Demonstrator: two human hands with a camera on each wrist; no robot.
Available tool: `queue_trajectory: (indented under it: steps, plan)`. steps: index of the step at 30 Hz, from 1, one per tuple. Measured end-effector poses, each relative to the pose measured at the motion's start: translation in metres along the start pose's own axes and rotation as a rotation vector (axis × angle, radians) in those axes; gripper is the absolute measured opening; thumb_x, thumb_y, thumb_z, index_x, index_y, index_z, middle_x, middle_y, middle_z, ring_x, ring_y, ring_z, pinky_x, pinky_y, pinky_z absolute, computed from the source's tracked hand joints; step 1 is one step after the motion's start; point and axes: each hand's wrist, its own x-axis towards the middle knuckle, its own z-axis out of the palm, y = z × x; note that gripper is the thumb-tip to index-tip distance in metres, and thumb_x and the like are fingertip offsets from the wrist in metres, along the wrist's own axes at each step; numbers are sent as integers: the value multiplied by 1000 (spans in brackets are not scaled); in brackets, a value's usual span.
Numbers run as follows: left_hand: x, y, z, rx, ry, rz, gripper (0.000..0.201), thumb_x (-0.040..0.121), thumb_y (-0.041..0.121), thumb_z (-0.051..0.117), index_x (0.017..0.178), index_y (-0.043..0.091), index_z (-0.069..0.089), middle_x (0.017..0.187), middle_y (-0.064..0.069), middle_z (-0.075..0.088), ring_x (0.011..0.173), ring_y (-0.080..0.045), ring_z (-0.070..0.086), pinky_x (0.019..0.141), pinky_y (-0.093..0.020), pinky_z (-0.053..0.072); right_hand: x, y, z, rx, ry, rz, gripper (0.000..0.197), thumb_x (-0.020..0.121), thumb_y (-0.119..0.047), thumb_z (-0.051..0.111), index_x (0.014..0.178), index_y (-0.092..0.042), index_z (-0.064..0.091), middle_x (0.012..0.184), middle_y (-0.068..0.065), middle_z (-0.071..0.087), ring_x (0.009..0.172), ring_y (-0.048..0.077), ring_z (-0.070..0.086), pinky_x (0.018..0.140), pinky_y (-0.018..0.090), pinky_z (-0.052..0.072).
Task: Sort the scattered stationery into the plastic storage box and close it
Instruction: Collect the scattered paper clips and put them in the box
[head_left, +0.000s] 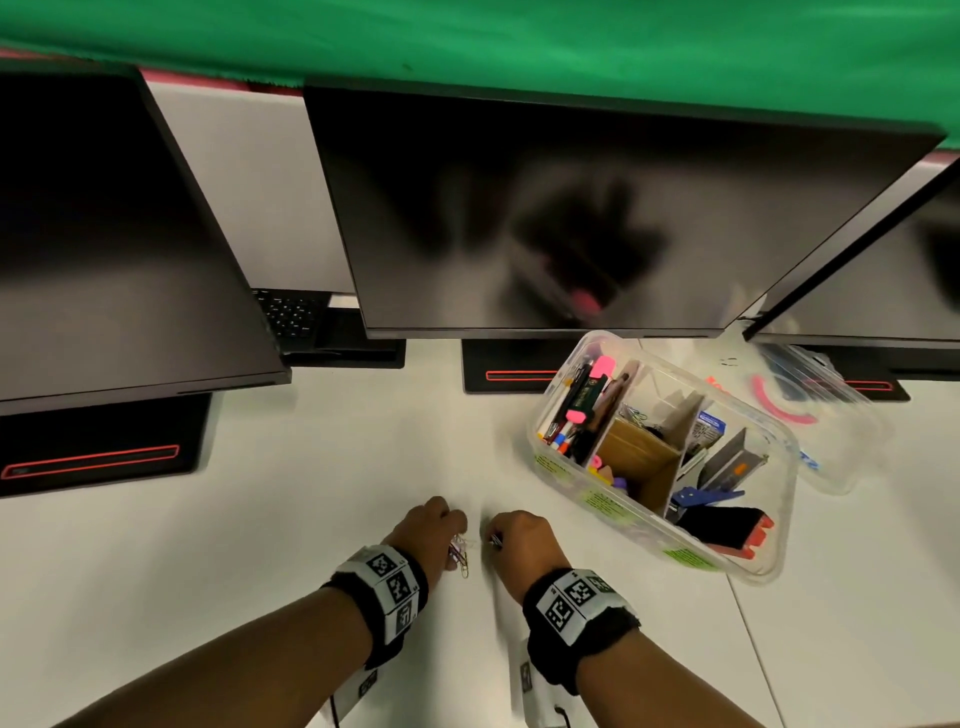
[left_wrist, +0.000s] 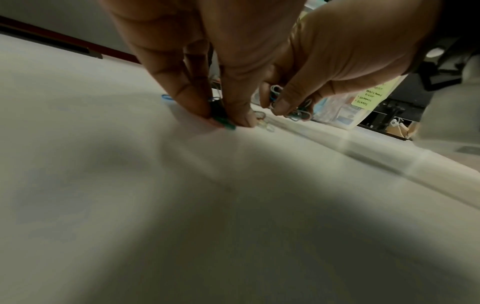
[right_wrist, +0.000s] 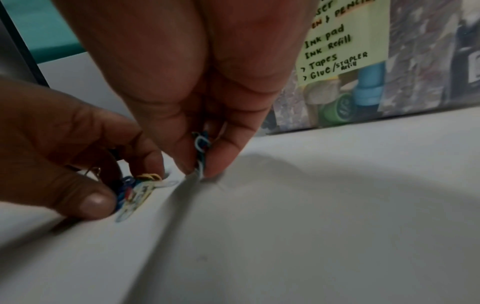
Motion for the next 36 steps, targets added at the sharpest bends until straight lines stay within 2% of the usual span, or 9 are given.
queue_trajectory:
  steps: [5,9,11,14,16,20,25,30,36]
  plan:
    - [0,13,-2,380,-71,45,28,83,9,56,111,9,53,114,-10,51,100,-28,56,71,-32,47,-4,2,-1,20,10,-4,30,87,-4,44,107,-8,66,114,9,66,106,23,59,85,23,41]
    - [5,6,4,524,-83,130,44,11,20,82,51,23,63,48,5,54,33,-11,49,31,-10,31,-6,3,-5,51,27,13,30,87,-5,46,110,-9,65,116,8,65,109,22,58,88,21,40]
    - [4,13,0,589,-76,138,40,22,18,84,57,19,64,53,2,57,37,-13,53,33,-13,34,-7,4,-6,72,40,28,31,87,-5,47,111,-10,66,117,7,65,110,22,58,89,20,40]
    - [-1,24,-15,542,-183,111,30,85,2,53,115,3,53,112,-16,57,97,-32,62,72,-36,49,-8,4,-10,125,75,58,30,87,-5,49,110,-11,67,116,7,66,110,22,58,91,20,41]
    - [2,22,-23,413,-170,48,32,93,3,41,124,2,43,124,-16,49,111,-33,55,88,-39,46,-10,4,-15,172,101,74,27,87,-6,52,108,-11,68,112,7,68,106,22,61,90,21,43]
    - [0,24,-46,121,-74,-15,21,92,10,42,110,10,53,112,-11,57,102,-25,56,81,-27,39,-18,-2,-31,314,166,56,20,83,-5,57,98,-10,70,83,2,65,85,25,66,73,19,48]
    - [-4,54,-90,-61,124,38,21,92,13,48,110,7,58,102,-11,63,83,-21,55,71,-20,35,-23,-2,-83,537,301,26,11,80,-4,68,88,-10,72,57,-8,56,40,-2,52,52,11,47]
    - [23,115,-130,-241,208,75,14,90,14,52,103,13,58,83,0,59,68,-18,61,70,-26,51,-17,33,-157,684,452,98,17,79,-3,70,75,-20,70,64,-3,62,54,8,53,58,21,47]
    - [90,185,-131,-260,217,99,15,85,13,57,98,10,64,94,-12,62,76,-27,64,73,-29,57,21,90,-203,686,454,274,31,75,0,71,57,-24,62,72,11,66,68,27,60,79,43,56]
